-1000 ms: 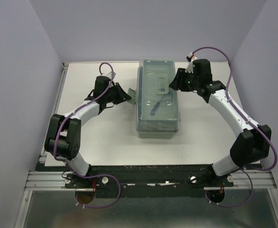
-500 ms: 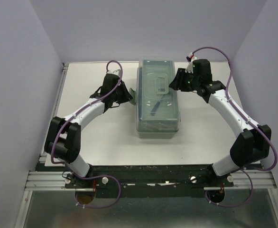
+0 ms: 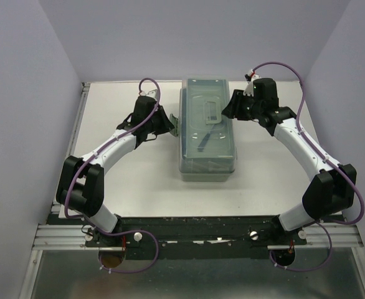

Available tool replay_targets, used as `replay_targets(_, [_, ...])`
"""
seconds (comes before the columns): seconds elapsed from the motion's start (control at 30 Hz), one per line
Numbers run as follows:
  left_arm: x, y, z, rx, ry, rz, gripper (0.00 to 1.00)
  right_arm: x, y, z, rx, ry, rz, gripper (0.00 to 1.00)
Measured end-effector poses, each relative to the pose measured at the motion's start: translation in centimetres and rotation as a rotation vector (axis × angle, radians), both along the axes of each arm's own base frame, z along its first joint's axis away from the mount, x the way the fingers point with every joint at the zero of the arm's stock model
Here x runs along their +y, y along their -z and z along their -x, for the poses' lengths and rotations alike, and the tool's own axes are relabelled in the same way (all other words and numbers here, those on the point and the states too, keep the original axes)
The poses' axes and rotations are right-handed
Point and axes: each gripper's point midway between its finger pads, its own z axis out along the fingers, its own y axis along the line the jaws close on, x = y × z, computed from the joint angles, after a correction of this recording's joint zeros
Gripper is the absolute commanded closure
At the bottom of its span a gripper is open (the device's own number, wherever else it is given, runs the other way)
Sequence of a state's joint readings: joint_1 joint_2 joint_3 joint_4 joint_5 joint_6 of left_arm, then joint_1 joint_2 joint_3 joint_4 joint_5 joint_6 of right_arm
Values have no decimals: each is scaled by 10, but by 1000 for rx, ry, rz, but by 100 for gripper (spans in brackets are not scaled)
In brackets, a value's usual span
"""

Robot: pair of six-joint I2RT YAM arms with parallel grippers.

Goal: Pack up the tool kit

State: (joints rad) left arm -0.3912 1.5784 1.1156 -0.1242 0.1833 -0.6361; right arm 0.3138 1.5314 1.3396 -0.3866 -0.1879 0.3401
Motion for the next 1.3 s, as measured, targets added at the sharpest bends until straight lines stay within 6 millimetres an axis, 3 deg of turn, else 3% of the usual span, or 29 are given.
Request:
replay_targets(0.57, [-9,-3,-6,-66,25,121,71,-6,0,-3,-2,19,5,47])
replay_targets(0.83, [-28,-24,-5,-128,102,211,65,-7,0,-4,-3,22,6,47])
replay_targets(1.1, [-31,-34,-13,-176,107,244,64,-8,0,-4,-5,26,8,47])
replay_targets(1.2, [-31,-34,-14,-179,108,246,57,-8,0,-4,-5,28,8,47])
replay_targets(1.3, [-29,-36,-15,-188,106,239,42,-9,0,-5,-5,29,9,46])
